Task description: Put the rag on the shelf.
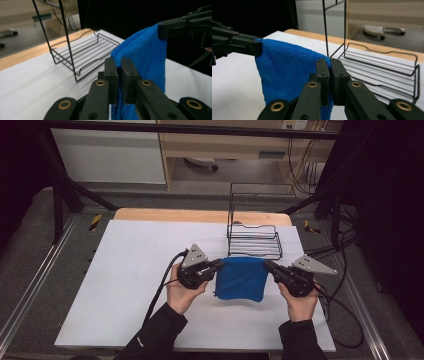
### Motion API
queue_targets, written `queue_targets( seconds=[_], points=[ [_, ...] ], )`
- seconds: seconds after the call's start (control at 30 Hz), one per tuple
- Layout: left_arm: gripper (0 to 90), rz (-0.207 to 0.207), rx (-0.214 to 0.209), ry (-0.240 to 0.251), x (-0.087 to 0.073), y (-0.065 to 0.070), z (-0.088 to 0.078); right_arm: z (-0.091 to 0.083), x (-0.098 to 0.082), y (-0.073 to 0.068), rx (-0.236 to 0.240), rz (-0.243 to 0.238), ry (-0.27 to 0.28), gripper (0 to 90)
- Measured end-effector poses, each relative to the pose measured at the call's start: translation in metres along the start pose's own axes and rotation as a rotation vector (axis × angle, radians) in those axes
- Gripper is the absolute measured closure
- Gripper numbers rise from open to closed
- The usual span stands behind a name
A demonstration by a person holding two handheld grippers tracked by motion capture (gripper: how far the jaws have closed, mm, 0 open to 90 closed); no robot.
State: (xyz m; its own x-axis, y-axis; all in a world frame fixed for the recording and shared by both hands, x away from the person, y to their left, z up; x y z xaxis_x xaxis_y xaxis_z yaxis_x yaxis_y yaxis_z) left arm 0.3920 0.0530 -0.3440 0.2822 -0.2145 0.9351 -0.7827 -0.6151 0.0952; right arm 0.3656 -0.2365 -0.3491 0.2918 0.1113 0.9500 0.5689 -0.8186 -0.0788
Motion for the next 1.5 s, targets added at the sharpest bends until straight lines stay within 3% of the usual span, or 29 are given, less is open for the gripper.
queue_targets(
  seconds=[0.73, 0.9, 1.5],
  points=[
    [84.2, 0.028, 0.024, 0.147, 0.046, 0.004, 0.006, -0.021, 0.040, 0.001, -0.094, -0.047, 0.173, 86.4],
    [84.2, 0.032, 0.028, 0.177, 0.055, 0.004, 0.008, -0.025, 0.050, 0.002, -0.101, -0.038, 0.210, 86.4],
    [84.2, 0.031, 0.040, 0.255, 0.090, 0.001, 0.018, -0.027, 0.080, 0.013, -0.159, -0.055, 0.298, 86.4]
  ],
)
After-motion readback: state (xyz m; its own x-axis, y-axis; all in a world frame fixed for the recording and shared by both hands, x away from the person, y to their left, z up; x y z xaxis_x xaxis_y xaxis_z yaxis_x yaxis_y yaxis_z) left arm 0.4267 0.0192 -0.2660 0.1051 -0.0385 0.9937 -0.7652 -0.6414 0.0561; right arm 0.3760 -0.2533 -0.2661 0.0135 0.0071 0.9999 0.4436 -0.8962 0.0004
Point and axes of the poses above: each handheld gripper's, and its own axes: z roughly forward along the jaws, x roughly out of its top, y roughly to its right, the point moved 1 cm from there along z, roughly forward along the jaws, and after that the axes turned 2 degrees about -z, right-handed, at the moved point
